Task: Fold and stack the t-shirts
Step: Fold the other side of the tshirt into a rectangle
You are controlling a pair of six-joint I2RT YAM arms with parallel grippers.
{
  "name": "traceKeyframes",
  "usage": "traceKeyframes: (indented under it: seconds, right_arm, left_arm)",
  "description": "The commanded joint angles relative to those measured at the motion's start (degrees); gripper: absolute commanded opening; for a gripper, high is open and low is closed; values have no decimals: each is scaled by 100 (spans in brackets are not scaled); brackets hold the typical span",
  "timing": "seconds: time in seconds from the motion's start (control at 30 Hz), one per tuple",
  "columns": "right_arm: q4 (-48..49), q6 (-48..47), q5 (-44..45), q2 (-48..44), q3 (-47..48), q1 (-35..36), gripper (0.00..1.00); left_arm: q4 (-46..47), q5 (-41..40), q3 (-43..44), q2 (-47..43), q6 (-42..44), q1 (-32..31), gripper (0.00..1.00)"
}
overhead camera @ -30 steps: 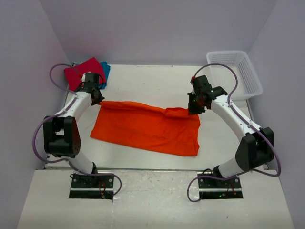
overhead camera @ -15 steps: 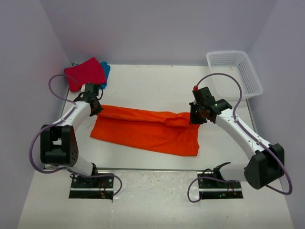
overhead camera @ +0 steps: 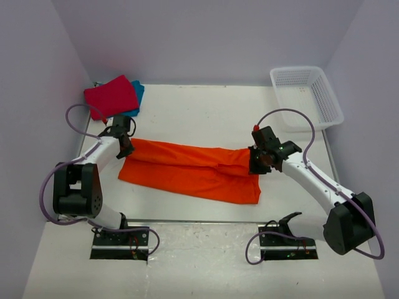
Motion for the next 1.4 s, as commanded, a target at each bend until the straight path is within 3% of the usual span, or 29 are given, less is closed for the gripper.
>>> traceKeyframes:
  seconds: [0.0,0.17,0.27,0.3,0.33,0.43,0.6,0.7,0.83,1.13,1.27,1.37]
  right_arm:
    - [199,182,-5,-290,-201,78,0]
    - [138,437,-31,-387,-254,192,0]
    - [155,542,-181,-457,-333,254,0]
    - [155,560,-190,-475,-395,263,0]
    - [147,595,-198,-493,-413,289,0]
    - [76,701,-199,-554,-457,350,0]
    - [-108,894,-295,-703,-500,456,0]
    - [-222,1008,-225,-730,-536,465,5]
    - [-354,1254,-164,-765,-615,561,20]
    - [-670,1492,65,-1546,-501,816,23]
    - [-162,1326,-23,-1557,-509,816,28]
    - [-73,1044,126,-700,-90,808,28]
  left_arm:
    - [107,-242,-74,14,-213,13,0]
    - [46,-278,-92,50,-415,13,4]
    - [54,-68,-74,85,-476,13,23]
    - [20,-41,-48,85,-520,13,38]
    - [-68,-49,-39,59,-590,13,46]
    - [-252,-207,-74,-327,-942,13,64]
    - [27,2,-39,-1216,-1005,-145,66]
    - [-68,293,277,-1067,-881,-267,64]
    - [-165,197,436,-873,-951,-409,63]
    - [89,162,357,-610,-855,-514,60]
    - [230,250,330,-496,-811,-602,54]
    - [344,294,260,-399,-793,-725,37]
